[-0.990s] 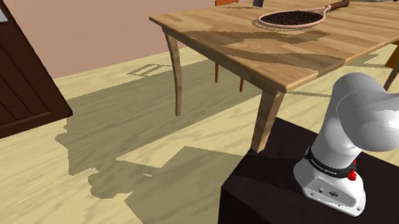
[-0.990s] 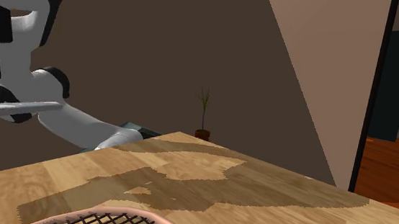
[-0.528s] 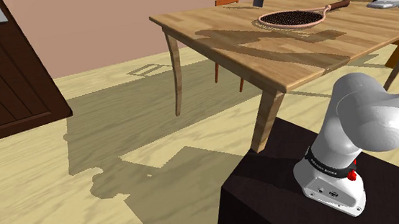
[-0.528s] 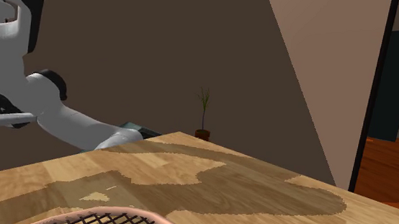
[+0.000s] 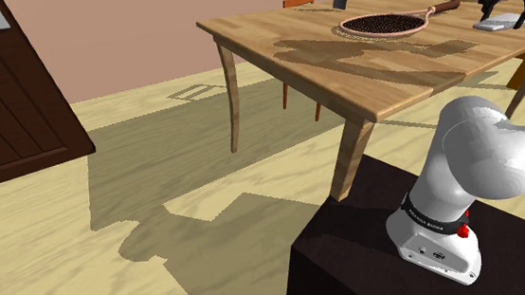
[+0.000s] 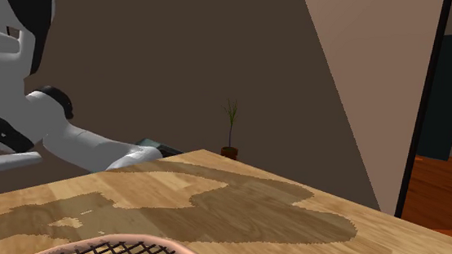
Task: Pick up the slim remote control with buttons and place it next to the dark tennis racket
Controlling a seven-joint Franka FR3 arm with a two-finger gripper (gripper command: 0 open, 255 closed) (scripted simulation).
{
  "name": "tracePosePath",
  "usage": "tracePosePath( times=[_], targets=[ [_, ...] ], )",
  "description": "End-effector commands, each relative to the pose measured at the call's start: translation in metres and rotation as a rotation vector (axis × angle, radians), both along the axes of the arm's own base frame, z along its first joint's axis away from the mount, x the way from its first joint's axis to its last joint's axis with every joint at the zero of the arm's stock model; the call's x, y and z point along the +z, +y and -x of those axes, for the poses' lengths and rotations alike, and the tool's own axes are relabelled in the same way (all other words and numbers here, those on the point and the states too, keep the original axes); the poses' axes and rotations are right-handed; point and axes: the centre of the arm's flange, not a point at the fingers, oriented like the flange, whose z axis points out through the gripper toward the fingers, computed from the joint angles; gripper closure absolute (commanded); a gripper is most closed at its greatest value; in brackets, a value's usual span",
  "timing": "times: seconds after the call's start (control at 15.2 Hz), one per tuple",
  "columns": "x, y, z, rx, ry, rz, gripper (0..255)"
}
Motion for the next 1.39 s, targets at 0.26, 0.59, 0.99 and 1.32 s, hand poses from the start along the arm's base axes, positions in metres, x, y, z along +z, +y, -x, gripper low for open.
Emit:
tracePosePath(
  times=[0.26, 0.59, 0.99, 1.32],
  targets=[
    [-0.032, 0.000, 0.001, 0.000, 0.000, 0.000, 255],
    [-0.042, 0.000, 0.001, 0.000, 0.000, 0.000, 255],
    [-0.042, 0.000, 0.001, 0.000, 0.000, 0.000, 0],
    [-0.029, 0.000, 0.001, 0.000, 0.000, 0.000, 0]
  ],
)
